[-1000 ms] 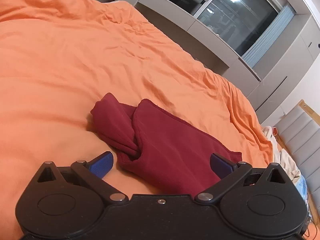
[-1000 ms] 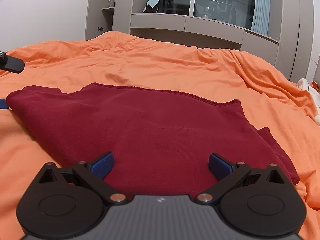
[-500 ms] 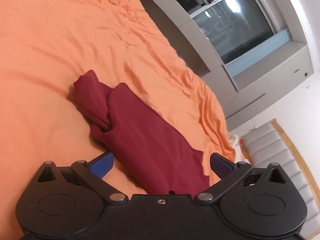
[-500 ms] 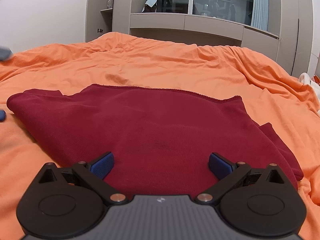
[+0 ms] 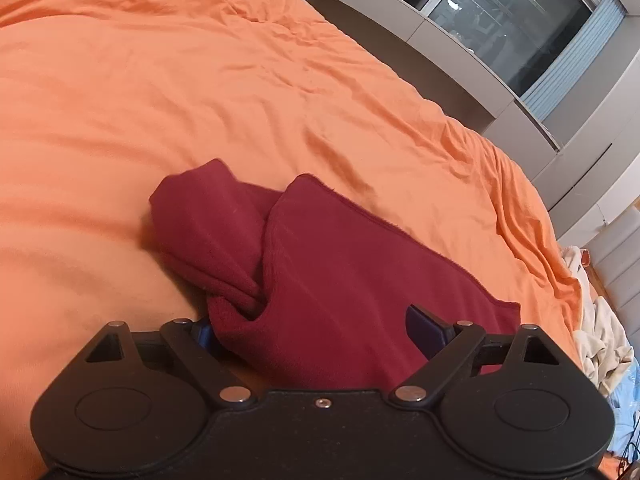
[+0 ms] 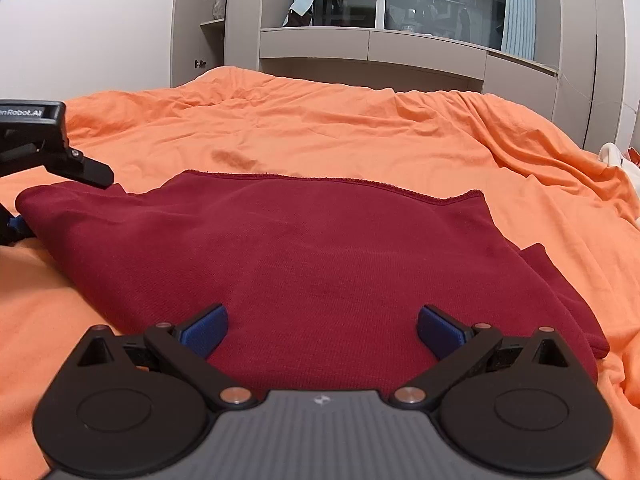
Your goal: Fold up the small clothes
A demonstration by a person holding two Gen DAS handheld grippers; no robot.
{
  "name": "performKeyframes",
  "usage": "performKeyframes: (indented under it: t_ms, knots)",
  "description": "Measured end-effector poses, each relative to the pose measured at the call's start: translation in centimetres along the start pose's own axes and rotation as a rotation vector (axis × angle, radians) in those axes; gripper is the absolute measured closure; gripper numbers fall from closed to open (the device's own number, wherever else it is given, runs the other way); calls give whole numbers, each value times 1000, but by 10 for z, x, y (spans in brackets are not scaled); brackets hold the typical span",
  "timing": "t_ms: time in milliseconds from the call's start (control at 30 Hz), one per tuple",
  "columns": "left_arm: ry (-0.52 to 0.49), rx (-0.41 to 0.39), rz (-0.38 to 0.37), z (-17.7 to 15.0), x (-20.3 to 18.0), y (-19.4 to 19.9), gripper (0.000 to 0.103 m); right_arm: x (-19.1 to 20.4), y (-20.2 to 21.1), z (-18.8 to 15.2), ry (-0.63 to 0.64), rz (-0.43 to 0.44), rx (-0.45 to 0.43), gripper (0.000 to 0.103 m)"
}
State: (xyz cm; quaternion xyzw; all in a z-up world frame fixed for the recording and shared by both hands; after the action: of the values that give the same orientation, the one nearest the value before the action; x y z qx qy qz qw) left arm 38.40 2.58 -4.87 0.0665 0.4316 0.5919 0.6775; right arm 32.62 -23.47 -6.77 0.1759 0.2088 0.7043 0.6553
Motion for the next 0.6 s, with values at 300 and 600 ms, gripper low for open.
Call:
performKeyframes:
  t_ms: [300,600]
  knots:
    - [53,-18,-16,-2,7,5,12,-3,-1,-1,-15,13,-1,0]
    - [33,-10,-7,-3,6,4,10,-3,-1,-2,-22,18,-1,0]
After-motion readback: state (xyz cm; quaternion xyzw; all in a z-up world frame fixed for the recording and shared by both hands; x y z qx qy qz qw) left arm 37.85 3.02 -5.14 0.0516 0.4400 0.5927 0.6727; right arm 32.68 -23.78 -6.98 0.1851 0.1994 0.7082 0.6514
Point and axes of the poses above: each gripper's, at about its wrist camera, not at the fingertips, and y roughly against the way its jaws point, x to its left, z to its top, the point moved 1 cm from there along -y, roughly the way its jaws point, and after that the axes turned 1 degree about z, right-handed, at the moved point
